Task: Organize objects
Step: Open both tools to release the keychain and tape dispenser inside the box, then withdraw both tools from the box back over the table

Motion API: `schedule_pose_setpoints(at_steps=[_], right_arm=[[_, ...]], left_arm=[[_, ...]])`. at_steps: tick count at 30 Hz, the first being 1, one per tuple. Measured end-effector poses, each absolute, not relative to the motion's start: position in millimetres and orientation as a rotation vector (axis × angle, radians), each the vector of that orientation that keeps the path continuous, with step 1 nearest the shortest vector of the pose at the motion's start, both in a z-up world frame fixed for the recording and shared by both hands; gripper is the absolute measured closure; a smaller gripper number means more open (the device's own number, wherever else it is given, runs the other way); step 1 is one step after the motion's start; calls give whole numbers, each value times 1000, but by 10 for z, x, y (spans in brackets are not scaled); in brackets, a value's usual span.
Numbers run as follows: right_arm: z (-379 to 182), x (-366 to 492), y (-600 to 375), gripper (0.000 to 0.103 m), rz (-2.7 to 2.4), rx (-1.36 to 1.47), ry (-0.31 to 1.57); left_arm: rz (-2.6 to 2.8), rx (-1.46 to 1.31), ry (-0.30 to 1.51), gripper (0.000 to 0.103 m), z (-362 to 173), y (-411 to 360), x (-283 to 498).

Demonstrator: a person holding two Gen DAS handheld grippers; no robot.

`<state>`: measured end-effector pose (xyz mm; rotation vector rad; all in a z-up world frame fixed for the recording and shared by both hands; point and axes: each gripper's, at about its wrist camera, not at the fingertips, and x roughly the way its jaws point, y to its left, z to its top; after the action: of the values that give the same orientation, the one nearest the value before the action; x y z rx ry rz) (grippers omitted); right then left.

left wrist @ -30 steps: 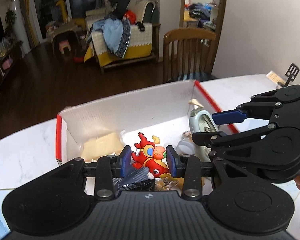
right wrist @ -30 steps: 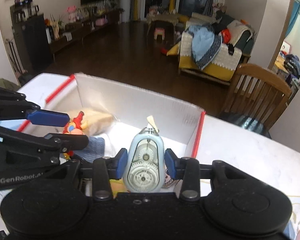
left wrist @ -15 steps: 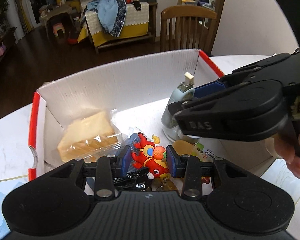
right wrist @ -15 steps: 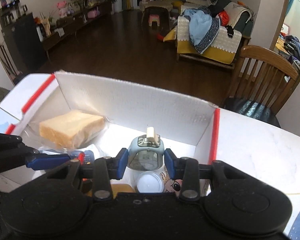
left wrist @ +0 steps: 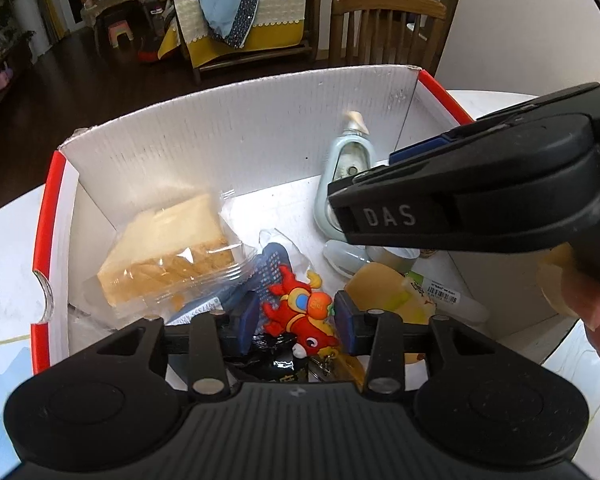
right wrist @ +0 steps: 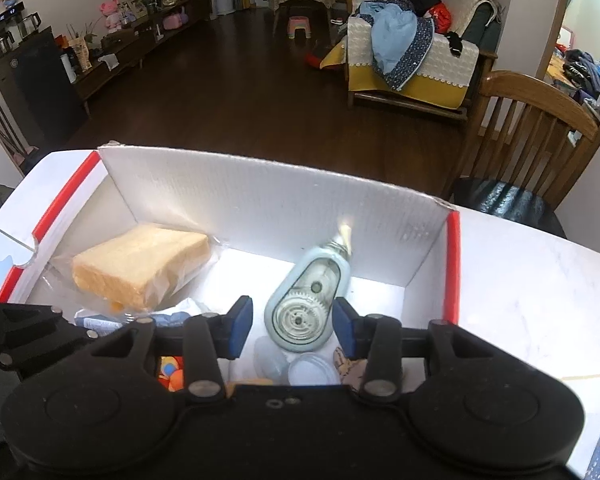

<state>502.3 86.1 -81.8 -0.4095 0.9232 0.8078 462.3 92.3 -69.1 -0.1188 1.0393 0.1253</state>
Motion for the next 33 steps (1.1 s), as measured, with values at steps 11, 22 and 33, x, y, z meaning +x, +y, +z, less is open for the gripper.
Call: schedule_pose_setpoints(at_steps=[11, 22, 33], right_arm=[[-573, 4917, 596, 53, 831, -352, 896], [-150, 4554, 220, 50, 877, -326, 825], [151, 4019, -157, 42, 930, -319, 772]], left_arm=[[127, -140, 978, 43, -533, 879, 4443], [96, -154, 894, 43, -144, 806, 4097], [66, -140, 838, 43, 199, 683, 3567]])
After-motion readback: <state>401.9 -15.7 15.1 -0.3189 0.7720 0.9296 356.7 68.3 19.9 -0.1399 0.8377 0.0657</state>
